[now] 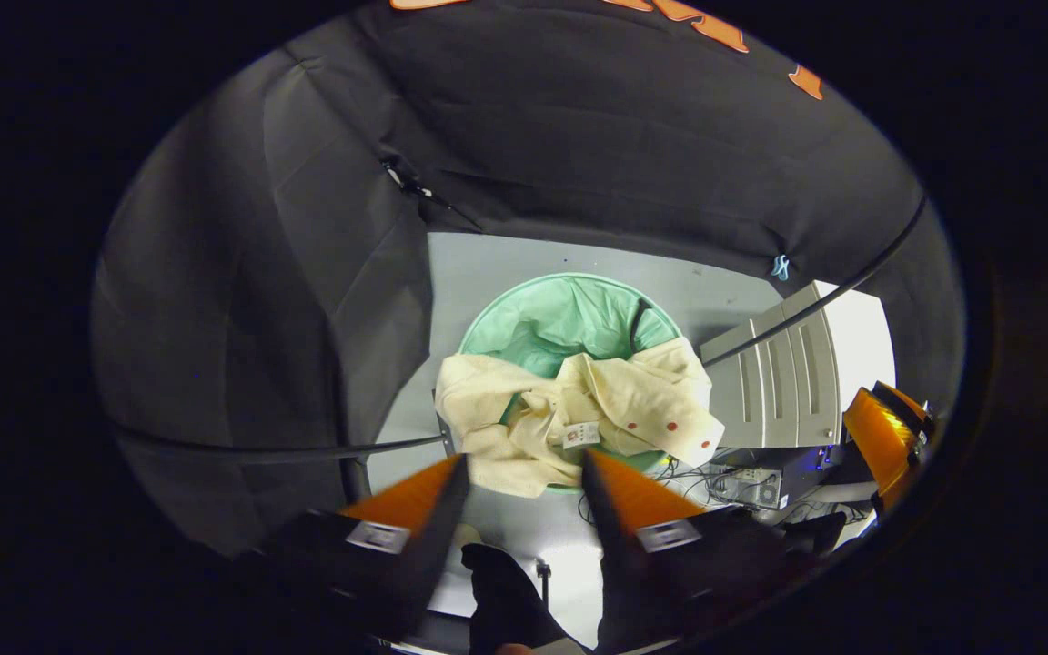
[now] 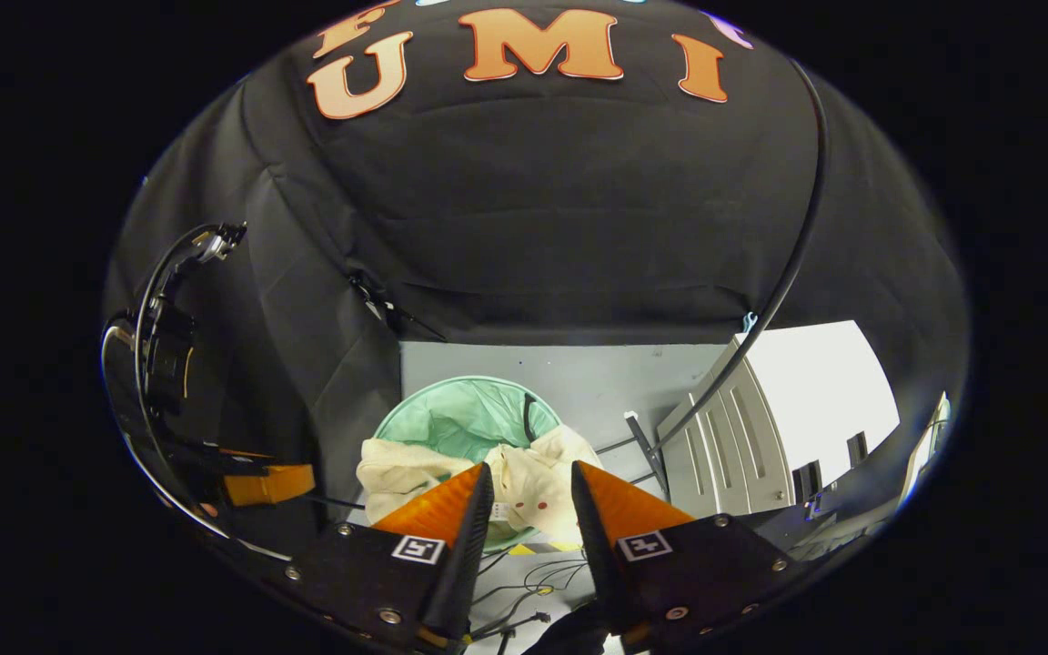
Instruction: Grasp the clothes on the hanger with both hands and then place them into the laundry hamper below.
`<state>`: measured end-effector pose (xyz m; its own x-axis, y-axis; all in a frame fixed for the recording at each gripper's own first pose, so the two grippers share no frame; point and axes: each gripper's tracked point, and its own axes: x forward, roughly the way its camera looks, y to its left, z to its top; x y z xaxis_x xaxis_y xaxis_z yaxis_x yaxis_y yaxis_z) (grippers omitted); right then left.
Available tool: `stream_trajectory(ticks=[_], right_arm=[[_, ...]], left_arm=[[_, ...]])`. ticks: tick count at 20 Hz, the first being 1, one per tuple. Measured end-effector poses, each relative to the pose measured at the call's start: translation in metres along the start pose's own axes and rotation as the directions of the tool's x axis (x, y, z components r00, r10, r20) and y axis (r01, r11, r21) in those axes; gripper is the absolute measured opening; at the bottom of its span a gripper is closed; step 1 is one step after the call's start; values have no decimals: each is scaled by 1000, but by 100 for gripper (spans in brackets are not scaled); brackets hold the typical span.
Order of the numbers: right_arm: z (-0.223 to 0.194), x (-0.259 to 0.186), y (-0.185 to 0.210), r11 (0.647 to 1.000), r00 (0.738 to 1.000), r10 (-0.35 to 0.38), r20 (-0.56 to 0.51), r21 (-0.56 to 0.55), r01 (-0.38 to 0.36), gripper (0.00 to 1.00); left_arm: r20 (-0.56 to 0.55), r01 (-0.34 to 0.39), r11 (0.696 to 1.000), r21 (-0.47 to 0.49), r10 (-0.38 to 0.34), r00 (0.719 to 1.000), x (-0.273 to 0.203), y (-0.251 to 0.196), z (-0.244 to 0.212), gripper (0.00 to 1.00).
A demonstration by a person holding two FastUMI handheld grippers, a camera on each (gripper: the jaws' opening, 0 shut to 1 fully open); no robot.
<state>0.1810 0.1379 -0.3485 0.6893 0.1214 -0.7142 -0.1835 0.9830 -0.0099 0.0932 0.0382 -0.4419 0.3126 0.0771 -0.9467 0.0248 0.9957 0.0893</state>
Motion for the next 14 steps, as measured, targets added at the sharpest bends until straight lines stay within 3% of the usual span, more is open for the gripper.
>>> stream_trajectory(ticks=[1, 5, 14], right_arm=[[1, -3, 0, 1000, 1000, 0, 10, -2, 0, 60], [6, -24, -1, 1000, 999, -7, 52, -20, 8, 73], [21, -79, -9, 1000, 992, -10, 125, -1, 10, 73]], left_arm=[[4, -3, 1000, 7, 3, 1000, -4, 0, -1, 100], [24, -21, 1000, -1, 21, 999, -21, 4, -10, 98], [107, -13, 999, -52, 18, 994, -83, 17, -12, 98]])
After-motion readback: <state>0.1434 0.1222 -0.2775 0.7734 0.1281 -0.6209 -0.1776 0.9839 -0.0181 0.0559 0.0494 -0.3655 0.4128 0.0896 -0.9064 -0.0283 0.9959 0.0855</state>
